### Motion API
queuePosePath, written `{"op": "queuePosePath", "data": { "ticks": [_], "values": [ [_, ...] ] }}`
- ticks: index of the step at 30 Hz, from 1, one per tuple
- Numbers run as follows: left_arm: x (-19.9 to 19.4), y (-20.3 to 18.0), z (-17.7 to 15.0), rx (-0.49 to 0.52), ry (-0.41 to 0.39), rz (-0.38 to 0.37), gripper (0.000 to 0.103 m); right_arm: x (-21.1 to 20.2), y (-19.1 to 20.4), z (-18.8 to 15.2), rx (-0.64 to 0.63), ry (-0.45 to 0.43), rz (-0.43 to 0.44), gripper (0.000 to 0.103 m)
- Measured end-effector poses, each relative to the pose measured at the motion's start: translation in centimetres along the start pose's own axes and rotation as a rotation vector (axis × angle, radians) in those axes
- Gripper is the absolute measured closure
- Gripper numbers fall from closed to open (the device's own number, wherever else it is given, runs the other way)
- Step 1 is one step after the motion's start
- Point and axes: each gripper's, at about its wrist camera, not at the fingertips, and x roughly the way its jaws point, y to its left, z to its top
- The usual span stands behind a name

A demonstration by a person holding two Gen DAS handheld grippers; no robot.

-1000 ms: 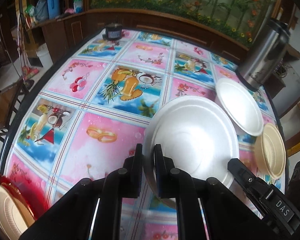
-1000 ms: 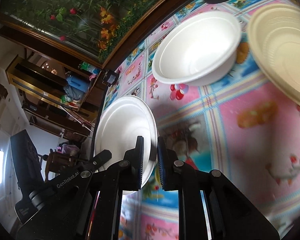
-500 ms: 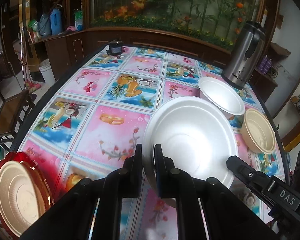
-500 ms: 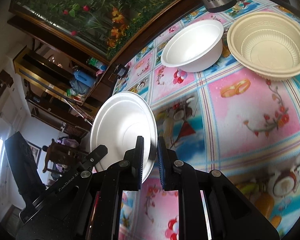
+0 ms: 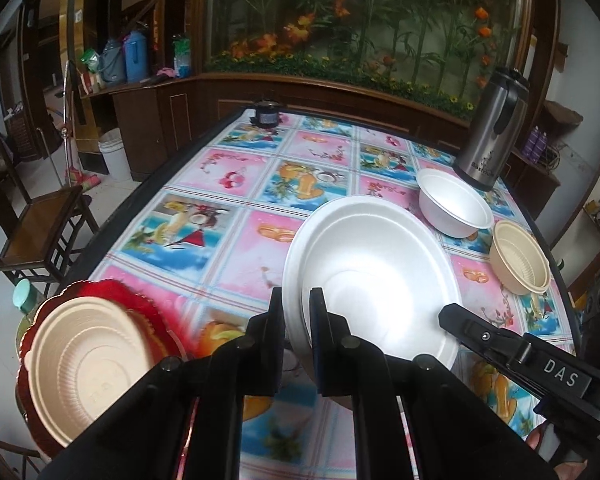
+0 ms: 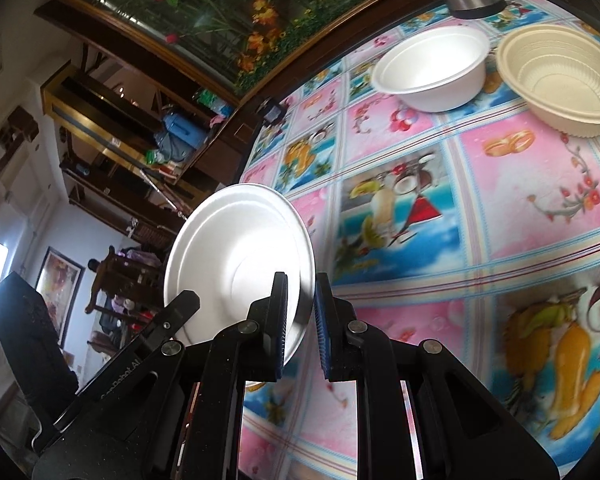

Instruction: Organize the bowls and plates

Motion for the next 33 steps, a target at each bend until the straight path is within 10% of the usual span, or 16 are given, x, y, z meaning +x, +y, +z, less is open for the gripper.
{"op": "queuePosePath", "data": {
  "ticks": [33],
  "values": [
    [-3.6,12.2,-2.6,-0.152,-0.038,0.150,0.093,7.0,10.7,-5.7,-0.183,0.160,0.071,0.088]
  ]
}}
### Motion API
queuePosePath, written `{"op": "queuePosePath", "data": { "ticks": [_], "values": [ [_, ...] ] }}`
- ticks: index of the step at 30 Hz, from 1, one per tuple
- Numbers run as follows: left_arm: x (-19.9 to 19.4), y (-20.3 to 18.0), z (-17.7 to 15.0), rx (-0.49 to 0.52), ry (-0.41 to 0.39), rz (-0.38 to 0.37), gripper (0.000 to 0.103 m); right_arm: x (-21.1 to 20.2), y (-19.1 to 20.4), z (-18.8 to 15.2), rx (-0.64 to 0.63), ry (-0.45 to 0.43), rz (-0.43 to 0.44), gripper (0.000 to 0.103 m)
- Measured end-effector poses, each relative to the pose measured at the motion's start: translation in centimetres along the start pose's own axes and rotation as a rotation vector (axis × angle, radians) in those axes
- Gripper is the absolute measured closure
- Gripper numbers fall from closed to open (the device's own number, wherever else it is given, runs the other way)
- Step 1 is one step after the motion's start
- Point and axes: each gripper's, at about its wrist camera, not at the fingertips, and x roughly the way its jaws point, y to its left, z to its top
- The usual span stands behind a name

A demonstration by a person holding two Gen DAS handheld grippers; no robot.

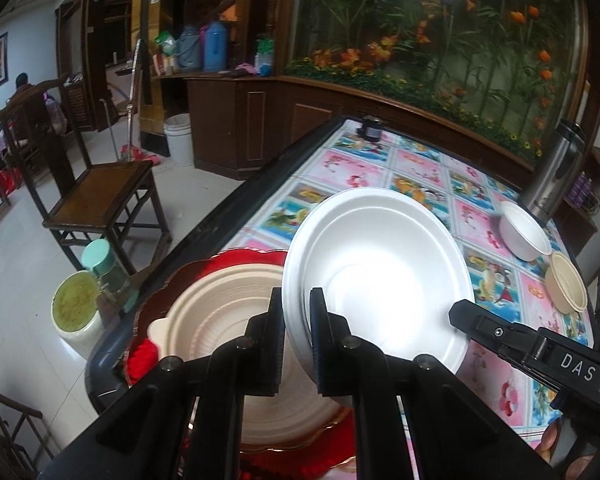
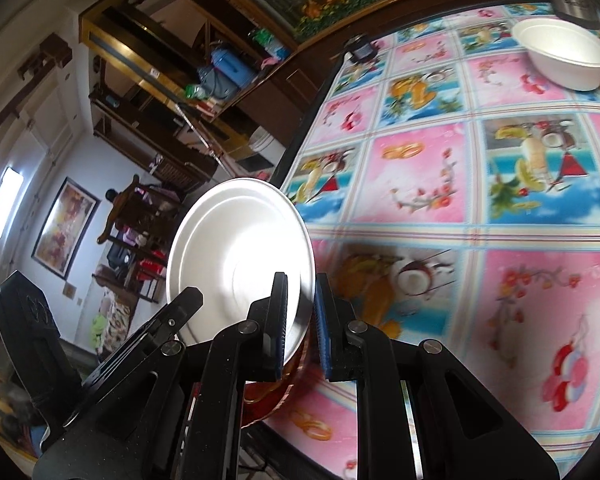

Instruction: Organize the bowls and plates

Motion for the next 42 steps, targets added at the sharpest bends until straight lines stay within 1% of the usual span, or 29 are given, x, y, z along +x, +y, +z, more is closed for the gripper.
{"op": "queuePosePath", "data": {
  "ticks": [7,19,42],
  "values": [
    [-0.3,2.0,-0.1,-0.027,-0.009,0.023,0.093,1.8,1.8,-0.6,-0.026,0.030,0.009,0.088],
    [0.1,4.2,-0.3,-0.060,0.003,0.036,0.093,3.6,3.3,-1.2,-0.048,0.062,0.012,0.088],
    [2.2,5.4,-1.6,-0.073,0.074,0.055,0.093,6.7,2.3,-2.1,-0.008,0.129,-0.011,0.088]
  ]
}}
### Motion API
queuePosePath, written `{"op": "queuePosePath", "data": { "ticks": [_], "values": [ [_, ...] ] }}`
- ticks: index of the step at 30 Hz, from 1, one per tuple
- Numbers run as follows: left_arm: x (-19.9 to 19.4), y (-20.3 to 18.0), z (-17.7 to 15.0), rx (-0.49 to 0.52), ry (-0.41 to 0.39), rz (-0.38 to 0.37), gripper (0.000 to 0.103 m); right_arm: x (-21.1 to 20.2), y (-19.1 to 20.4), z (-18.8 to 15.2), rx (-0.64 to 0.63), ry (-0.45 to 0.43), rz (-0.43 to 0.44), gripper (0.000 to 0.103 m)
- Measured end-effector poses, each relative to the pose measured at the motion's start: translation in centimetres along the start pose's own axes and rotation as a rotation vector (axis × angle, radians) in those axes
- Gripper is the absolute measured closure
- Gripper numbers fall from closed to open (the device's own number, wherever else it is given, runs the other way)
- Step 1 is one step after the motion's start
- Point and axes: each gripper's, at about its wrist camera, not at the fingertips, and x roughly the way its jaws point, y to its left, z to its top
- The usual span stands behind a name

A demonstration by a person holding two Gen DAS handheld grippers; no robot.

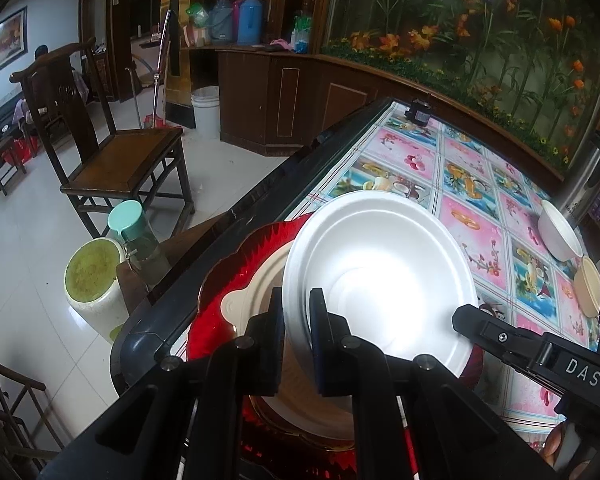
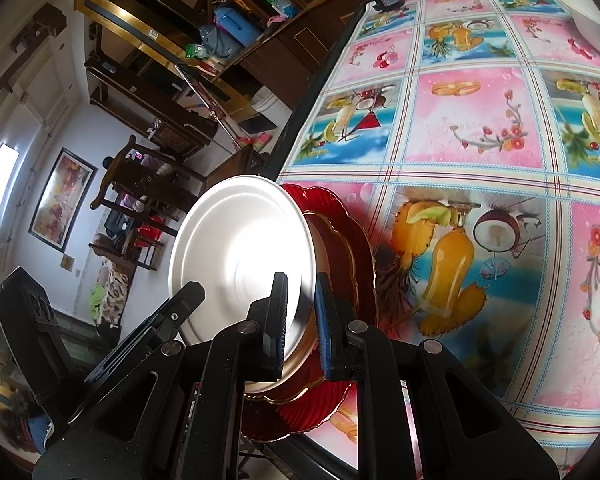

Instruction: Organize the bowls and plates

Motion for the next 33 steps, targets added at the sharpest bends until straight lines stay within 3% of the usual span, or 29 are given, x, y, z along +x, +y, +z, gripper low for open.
{"op": "queuePosePath", "data": {
  "ticks": [21,33],
  "values": [
    [0.9,1.7,-0.2,-0.023,0.036,0.006,0.091,1.5,1.5,-0.3,-0.078,0.010,-0.036,0.088],
    [0.0,1.9,-0.1,-0.019,0.070,-0.024,0.091,1.1,1.1,-0.3,-0.044,0.050,-0.002,0.088]
  ]
}}
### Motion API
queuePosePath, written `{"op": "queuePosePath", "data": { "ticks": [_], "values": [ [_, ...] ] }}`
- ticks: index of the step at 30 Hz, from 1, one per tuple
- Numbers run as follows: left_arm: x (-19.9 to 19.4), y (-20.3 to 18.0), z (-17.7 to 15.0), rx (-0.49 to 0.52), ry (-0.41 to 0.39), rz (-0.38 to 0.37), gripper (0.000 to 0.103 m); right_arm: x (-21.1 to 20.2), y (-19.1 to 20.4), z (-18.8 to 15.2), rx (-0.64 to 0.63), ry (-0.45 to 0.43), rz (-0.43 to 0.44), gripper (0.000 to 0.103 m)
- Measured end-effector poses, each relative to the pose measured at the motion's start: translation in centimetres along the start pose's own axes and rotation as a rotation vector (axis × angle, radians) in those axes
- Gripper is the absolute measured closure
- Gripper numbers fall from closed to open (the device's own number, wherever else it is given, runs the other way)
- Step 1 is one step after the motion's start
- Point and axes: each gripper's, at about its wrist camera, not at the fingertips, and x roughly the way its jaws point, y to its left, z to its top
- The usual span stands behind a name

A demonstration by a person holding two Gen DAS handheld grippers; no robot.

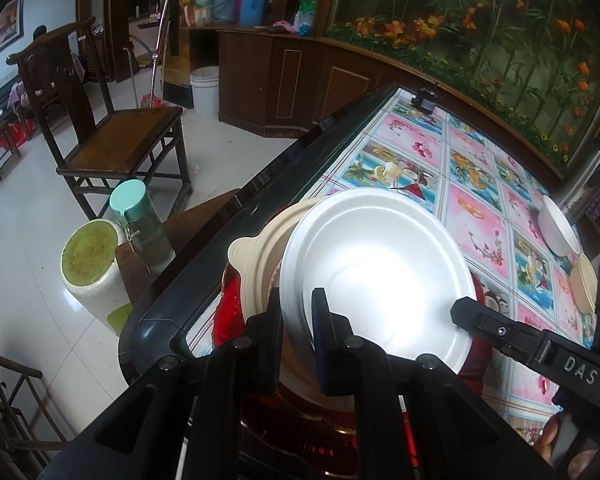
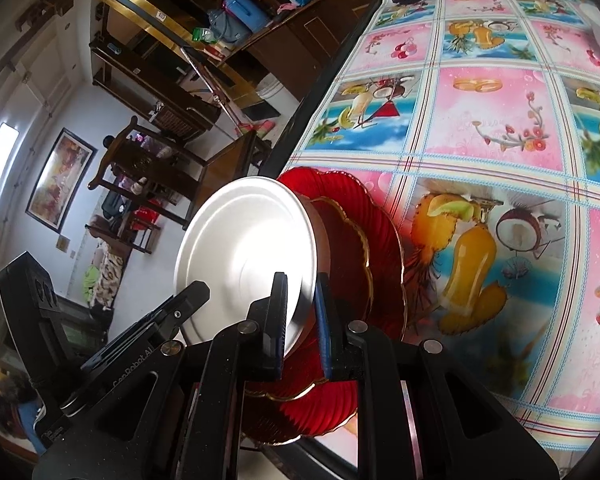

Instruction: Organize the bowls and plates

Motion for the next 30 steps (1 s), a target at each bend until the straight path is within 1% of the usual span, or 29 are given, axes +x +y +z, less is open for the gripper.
{"op": "queuePosePath", "data": {
  "ticks": [7,8,10,12,18,20,23,27,28,29,30],
  "values": [
    [-0.2,0.0,-0.2,0.012,0.019,-0.003,0.089,0.1,0.1,-0.1,-0.001,0.010,0.007,0.088],
    [-0.2,0.1,-0.2,0.012,0.022,0.000,0.088,0.1,0.1,-0.1,-0.003,0.010,0.004,0.088],
    [-0.3,0.2,-0.2,0.007,0.027,0.000,0.083,0.1,0.0,-0.1,0.000,0.010,0.001,0.088],
    [-0.5,0.3,-0.3,0.008,0.021,-0.004,0.082,0.1,-0.1,-0.1,0.001,0.012,0.002,0.088],
    [-0.4,-0.4,-0.6,0.065,0.016,0.037,0.081,0.0,0.0,0.0,-0.006,0.007,-0.002,0.088],
    [-0.3,-0.6,-0.7,0.080,0.018,0.045,0.078,0.1,0.0,-0.1,-0.004,0.009,0.000,0.088],
    [-0.3,-0.5,-0.7,0.075,0.019,0.044,0.075,0.0,0.0,0.0,-0.001,0.007,0.000,0.088],
    [-0.8,-0.7,-0.6,0.099,-0.014,0.079,0.074,-0.3,-0.2,0.2,0.003,-0.001,0.002,0.088],
    [-1.1,-0.8,-0.6,0.105,-0.026,0.094,0.069,-0.4,-0.3,0.2,0.005,-0.003,0.003,0.088],
    [-1.4,-1.0,-0.6,0.115,-0.051,0.129,0.064,-0.4,-0.3,0.3,0.006,-0.004,0.004,0.088],
    [-1.7,-1.0,-0.6,0.123,-0.071,0.150,0.053,-0.4,-0.4,0.3,0.006,-0.004,0.005,0.088]
  ]
}}
